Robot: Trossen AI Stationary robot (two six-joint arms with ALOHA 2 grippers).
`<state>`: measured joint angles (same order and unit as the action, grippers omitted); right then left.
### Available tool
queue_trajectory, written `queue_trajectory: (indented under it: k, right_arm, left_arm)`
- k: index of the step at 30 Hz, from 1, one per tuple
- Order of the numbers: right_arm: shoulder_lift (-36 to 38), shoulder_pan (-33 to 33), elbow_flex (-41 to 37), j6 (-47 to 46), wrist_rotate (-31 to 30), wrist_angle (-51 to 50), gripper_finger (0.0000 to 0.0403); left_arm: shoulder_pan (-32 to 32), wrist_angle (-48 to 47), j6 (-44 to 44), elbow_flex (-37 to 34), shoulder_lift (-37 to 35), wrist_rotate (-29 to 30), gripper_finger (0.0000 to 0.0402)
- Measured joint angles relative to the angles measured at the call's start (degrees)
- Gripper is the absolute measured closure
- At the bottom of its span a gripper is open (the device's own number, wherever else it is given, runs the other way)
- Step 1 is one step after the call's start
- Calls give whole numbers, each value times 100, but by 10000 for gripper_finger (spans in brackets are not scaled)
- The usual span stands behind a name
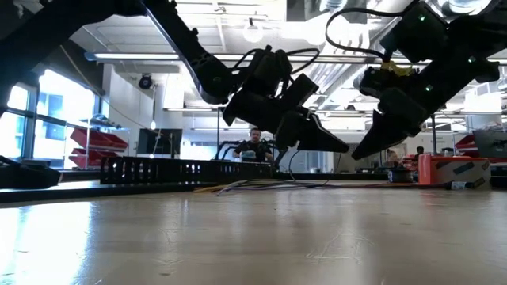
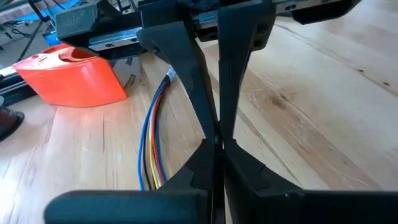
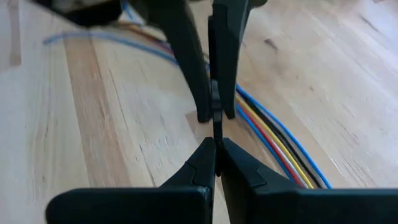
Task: Ziptie cables
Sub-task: Wrap the cables together using the black zip tie
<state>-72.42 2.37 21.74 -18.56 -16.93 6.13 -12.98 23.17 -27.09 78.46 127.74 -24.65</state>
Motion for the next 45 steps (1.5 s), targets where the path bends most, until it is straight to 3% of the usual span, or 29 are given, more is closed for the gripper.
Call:
queue_trajectory:
  k: [4, 14, 21, 27, 34, 45]
  right_arm:
    - [8, 0, 0, 140, 44, -432, 382]
    - [46, 4, -4, 560, -109, -523, 253]
    - [396, 4, 142, 646, -394, -910, 225]
    - [224, -24, 131, 1116, -452, -418, 243]
    - [-306, -21, 125, 1454, -691, 186, 312]
    - [-326, -11, 122, 1496, -776, 309, 398]
  left_arm:
    - [-45, -7, 2, 0, 2, 11, 399]
    - [-130, 1, 97, 0, 2, 28, 401]
    - [-128, -16, 98, 0, 2, -27, 401]
    - [-126, -21, 98, -2, 2, -30, 401]
    - [-126, -19, 136, -4, 2, -31, 401]
    - [-126, -95, 142, -4, 2, -27, 401]
